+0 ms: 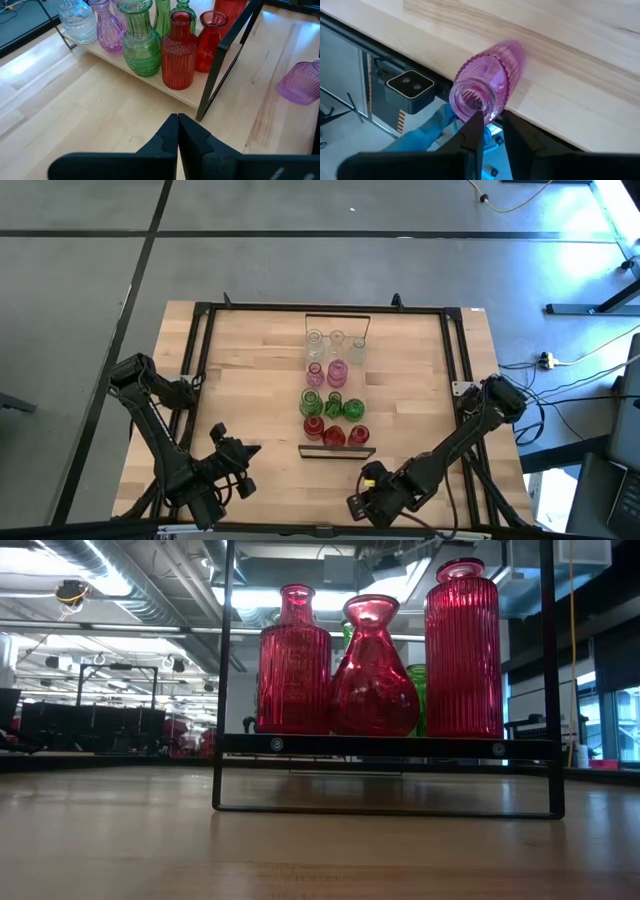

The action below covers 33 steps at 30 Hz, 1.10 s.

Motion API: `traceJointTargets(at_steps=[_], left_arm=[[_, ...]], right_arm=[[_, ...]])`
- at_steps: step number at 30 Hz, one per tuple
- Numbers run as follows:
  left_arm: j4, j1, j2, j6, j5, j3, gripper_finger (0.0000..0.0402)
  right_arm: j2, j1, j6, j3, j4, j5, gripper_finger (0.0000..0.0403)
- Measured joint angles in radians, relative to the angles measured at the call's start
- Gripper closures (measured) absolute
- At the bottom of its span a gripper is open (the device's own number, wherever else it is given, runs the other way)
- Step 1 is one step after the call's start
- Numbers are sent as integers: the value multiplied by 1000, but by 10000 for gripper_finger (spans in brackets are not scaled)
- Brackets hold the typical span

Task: Sort vases onto shelf
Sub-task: Put the purple vase on the shelf aligned with the other purple vases

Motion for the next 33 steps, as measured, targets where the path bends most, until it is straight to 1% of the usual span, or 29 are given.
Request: traceJointTargets(at_steps=[7, 10, 15, 25, 27, 29, 31, 33], left_arm=[[3, 1, 0, 0, -6, 0, 402], [44, 1, 0, 2, -26, 0, 402], [84, 1, 0, 9, -27, 0, 402], [88, 1, 1, 10, -27, 0, 402], [89, 1, 1, 10, -27, 0, 401], [89, 1, 1, 11, -27, 0, 401], [89, 1, 1, 11, -27, 0, 402], [89, 1, 1, 11, -26, 0, 401]], right_arm=[[21, 0, 1, 1, 27, 11, 343], [47, -2, 1, 4, 78, 19, 343], [76, -2, 3, 6, 126, 3, 343], [77, -10, 9, 6, 57, -4, 344], [77, -12, 8, 6, 18, -20, 352], [77, -12, 0, 4, -27, -40, 369], [86, -12, -13, -2, -49, -28, 391], [95, -13, -23, -5, -46, -11, 398]])
